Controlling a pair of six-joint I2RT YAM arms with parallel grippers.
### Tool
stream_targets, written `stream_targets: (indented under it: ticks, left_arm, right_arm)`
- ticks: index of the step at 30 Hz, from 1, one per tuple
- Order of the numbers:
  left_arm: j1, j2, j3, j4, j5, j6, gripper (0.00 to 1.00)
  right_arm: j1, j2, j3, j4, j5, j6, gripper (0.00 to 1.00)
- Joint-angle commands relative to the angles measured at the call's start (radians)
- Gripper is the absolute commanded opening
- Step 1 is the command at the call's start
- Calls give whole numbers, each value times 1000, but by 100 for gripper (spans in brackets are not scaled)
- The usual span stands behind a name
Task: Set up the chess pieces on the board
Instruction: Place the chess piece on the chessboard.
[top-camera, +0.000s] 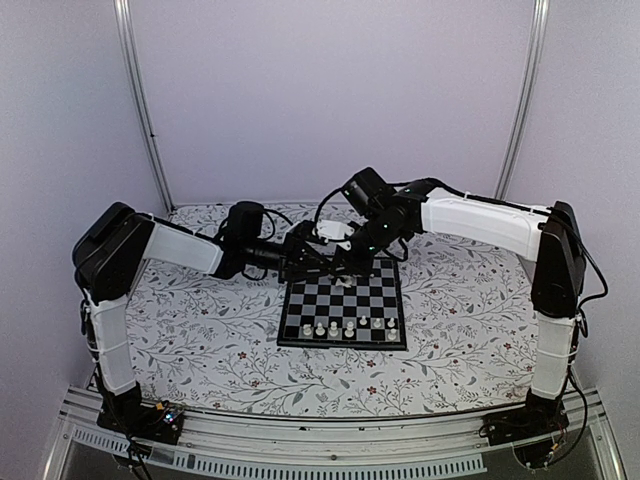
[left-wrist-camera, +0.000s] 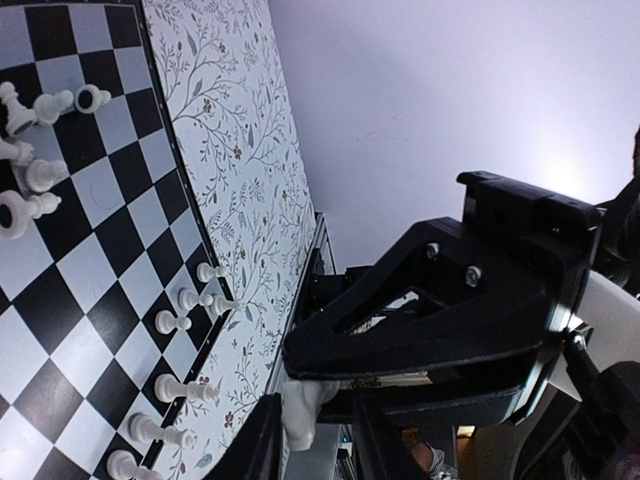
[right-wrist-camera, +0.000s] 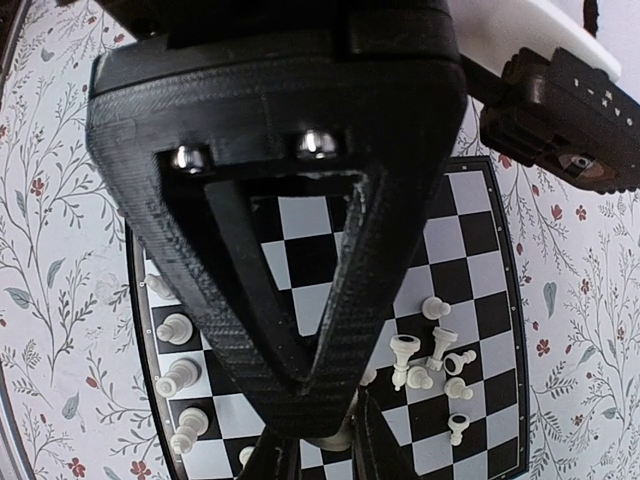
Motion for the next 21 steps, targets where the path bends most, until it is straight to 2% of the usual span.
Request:
stream_targets:
  ticks: [1, 6, 16, 18, 20, 21]
  left_arm:
    - [-9, 24, -5, 57, 16, -12, 27]
    - [-5, 21, -8, 60, 7, -11, 25]
    - [-5, 12, -12, 62, -2, 7, 5]
    - [-5, 8, -4, 43, -6, 35, 2]
    - [-8, -6, 19, -16, -27, 111, 0]
    - [-12, -15, 38, -73, -45, 166, 0]
  right_arm:
    - [15, 0, 3, -10, -11, -7, 11]
    - [18, 1, -8, -4, -14, -7, 11]
    - [22, -1, -8, -8, -15, -7, 13]
    - [16, -11, -11, -26, -39, 0, 21]
    - [-6, -47, -42, -43, -80, 6, 37]
    - [-24, -70, -70, -49, -99, 1, 48]
